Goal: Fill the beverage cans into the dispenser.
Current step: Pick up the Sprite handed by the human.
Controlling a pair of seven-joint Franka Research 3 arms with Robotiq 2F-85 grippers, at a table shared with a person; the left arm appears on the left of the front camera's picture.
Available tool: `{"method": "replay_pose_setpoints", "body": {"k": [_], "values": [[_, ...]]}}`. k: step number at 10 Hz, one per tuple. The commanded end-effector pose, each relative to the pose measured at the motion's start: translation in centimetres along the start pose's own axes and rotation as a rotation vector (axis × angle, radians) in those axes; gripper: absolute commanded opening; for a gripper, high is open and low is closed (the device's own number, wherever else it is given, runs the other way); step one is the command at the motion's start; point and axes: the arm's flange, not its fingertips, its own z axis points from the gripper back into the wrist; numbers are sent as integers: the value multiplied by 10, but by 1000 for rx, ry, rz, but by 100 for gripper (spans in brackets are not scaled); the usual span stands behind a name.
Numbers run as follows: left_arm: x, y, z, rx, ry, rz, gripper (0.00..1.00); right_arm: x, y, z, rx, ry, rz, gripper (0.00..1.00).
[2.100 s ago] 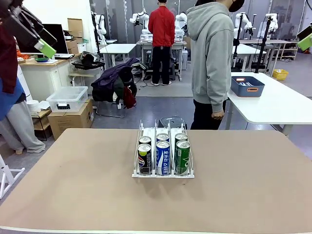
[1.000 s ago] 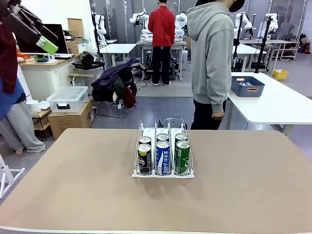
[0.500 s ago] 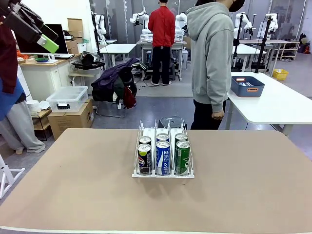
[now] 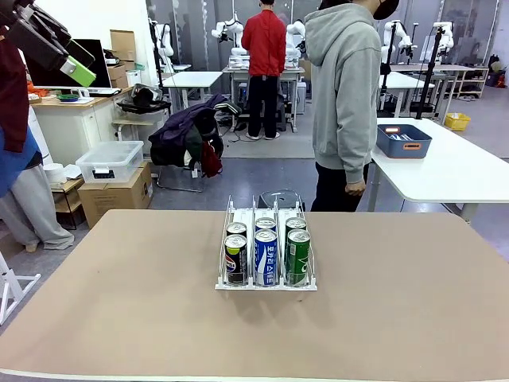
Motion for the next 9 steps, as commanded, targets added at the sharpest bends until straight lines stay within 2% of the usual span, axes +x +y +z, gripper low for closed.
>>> {"method": "replay_pose_setpoints", "body": {"k": [1, 6, 9], "values": [[2, -1, 4, 11, -13, 7, 100, 0, 0, -1, -1, 4, 2, 100], [6, 1, 7, 9, -45, 10, 100, 0, 0, -1, -1, 4, 2, 100], [7, -1, 14, 27, -18, -10, 100, 0, 0, -1, -1, 4, 2, 100]]}}
